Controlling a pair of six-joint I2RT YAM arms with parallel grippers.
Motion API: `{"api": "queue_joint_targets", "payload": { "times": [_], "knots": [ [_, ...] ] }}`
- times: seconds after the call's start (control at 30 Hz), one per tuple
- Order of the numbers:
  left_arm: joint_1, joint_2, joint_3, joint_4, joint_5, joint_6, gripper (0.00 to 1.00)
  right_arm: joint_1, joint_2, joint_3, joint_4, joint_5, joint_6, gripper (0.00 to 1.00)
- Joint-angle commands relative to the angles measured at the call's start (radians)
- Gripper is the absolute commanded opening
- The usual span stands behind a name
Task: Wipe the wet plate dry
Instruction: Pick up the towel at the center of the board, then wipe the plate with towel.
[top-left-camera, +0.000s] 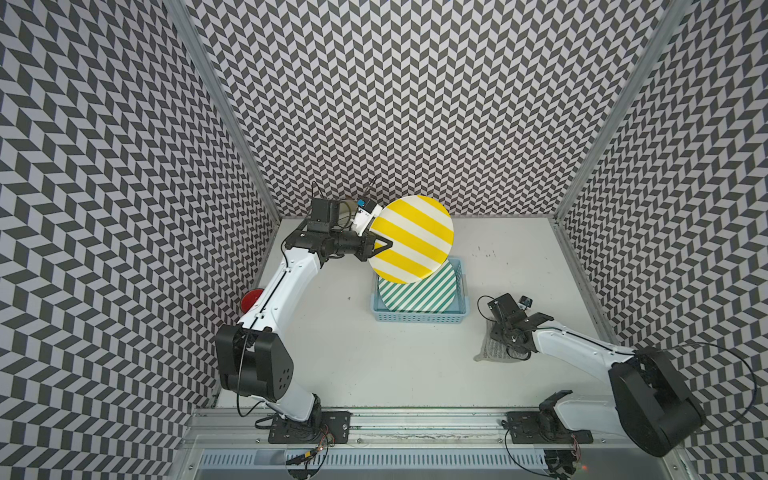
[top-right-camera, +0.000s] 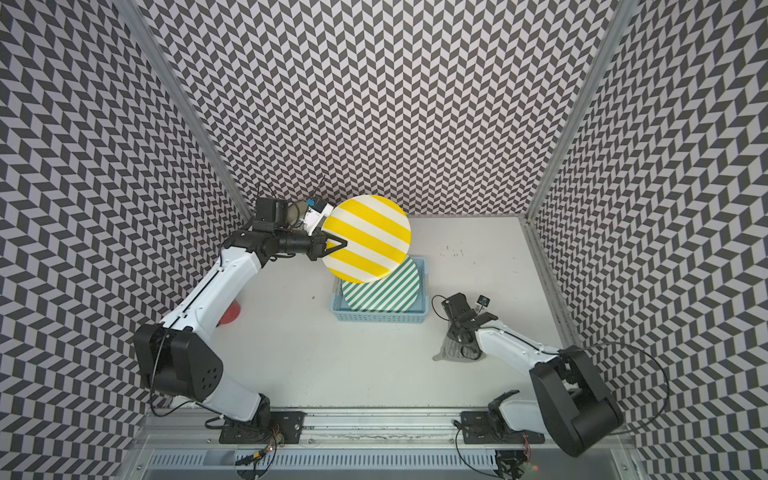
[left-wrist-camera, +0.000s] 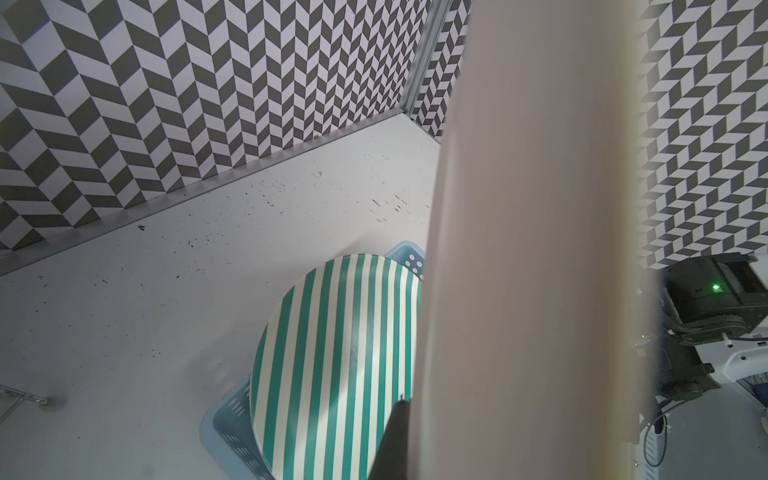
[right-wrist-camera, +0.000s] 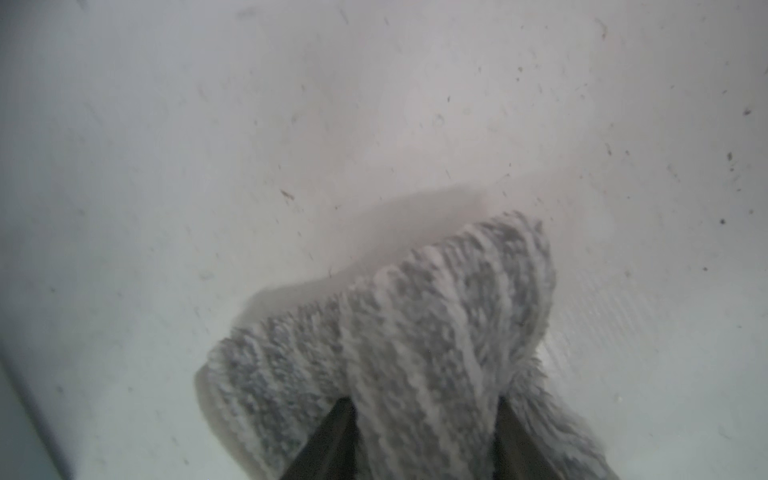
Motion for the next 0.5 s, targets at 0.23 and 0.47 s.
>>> {"api": "queue_joint_targets", "payload": {
  "times": [0.23,0.47],
  "knots": [
    [-0.001,-0.065,-0.078,0.165,0.006,-0.097,0.0,0.002,-0.34,0.019,0.01,0.02,-0.043,0.0],
    [-0.022,-0.097,-0.196,0.306,0.048,-0.225,0.0,-0.001,-0.641,0.031,0.305,0.028,-0.311,0.0]
  ]
}}
